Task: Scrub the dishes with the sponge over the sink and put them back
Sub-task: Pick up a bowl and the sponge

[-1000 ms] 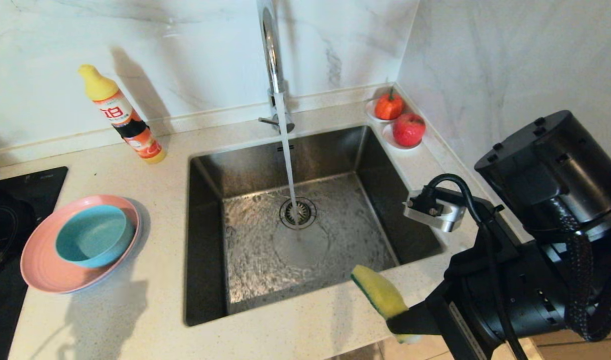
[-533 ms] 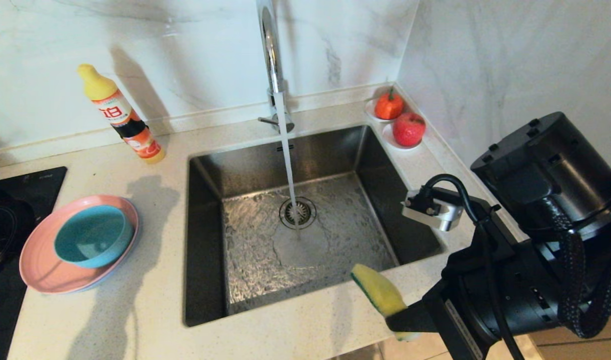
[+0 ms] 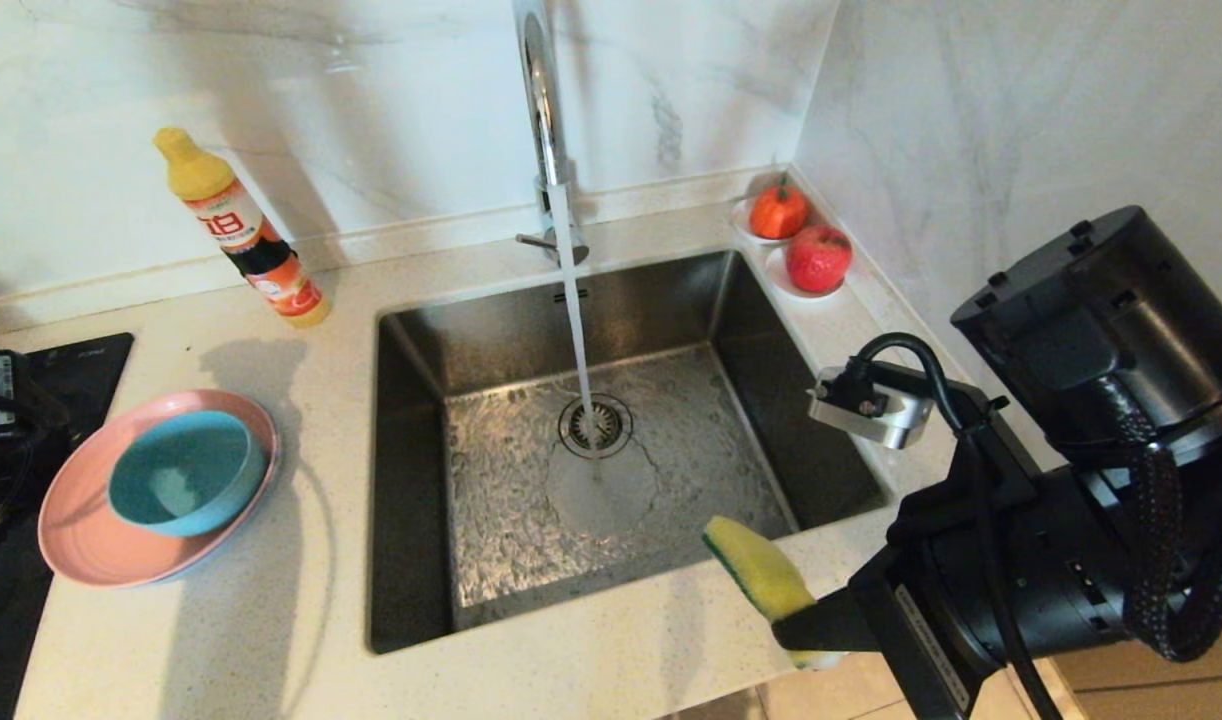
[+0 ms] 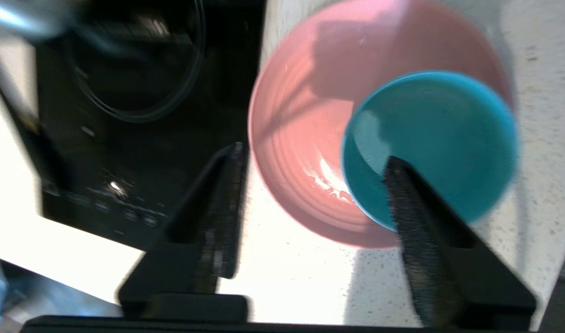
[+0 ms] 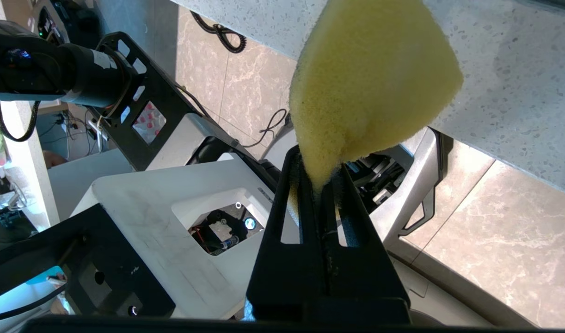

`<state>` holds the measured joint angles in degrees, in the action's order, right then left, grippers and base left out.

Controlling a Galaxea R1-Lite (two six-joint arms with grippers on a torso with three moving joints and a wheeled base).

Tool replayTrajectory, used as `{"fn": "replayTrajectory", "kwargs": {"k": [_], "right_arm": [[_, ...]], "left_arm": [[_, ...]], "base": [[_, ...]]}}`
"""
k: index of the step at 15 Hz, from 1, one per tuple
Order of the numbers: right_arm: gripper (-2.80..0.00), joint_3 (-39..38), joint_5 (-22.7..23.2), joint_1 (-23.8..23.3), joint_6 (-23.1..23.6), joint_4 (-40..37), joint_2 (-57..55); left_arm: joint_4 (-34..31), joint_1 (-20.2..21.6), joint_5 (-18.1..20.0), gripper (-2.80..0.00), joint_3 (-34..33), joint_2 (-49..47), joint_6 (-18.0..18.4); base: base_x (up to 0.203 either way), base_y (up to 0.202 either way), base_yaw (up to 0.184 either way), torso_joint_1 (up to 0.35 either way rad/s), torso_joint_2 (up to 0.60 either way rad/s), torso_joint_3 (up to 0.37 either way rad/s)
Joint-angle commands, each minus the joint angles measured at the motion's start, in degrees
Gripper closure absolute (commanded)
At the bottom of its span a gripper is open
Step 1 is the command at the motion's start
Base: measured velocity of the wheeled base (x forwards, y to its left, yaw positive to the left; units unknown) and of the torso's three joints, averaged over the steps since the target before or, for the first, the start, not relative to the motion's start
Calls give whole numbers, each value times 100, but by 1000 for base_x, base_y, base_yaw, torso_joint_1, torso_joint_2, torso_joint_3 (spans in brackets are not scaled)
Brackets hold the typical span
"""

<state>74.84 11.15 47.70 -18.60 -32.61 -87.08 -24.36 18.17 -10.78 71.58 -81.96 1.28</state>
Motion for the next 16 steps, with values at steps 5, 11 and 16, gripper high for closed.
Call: {"fn": "replayTrajectory", "kwargs": {"k": [5, 11, 16], "right_arm": [[0, -4, 10, -60, -3, -9, -46], [0, -13, 10, -209, 23, -26, -29], [0, -13, 10, -244, 41, -26, -29]], "left_arm": [[23, 276, 700, -280, -307, -634, -577], [198, 284, 812, -280, -320, -1204, -932], [562, 284, 815, -280, -259, -1480, -1164]], "base": [[0, 0, 0, 0, 0, 0], [0, 0, 0, 0, 0, 0], [0, 0, 0, 0, 0, 0]]}}
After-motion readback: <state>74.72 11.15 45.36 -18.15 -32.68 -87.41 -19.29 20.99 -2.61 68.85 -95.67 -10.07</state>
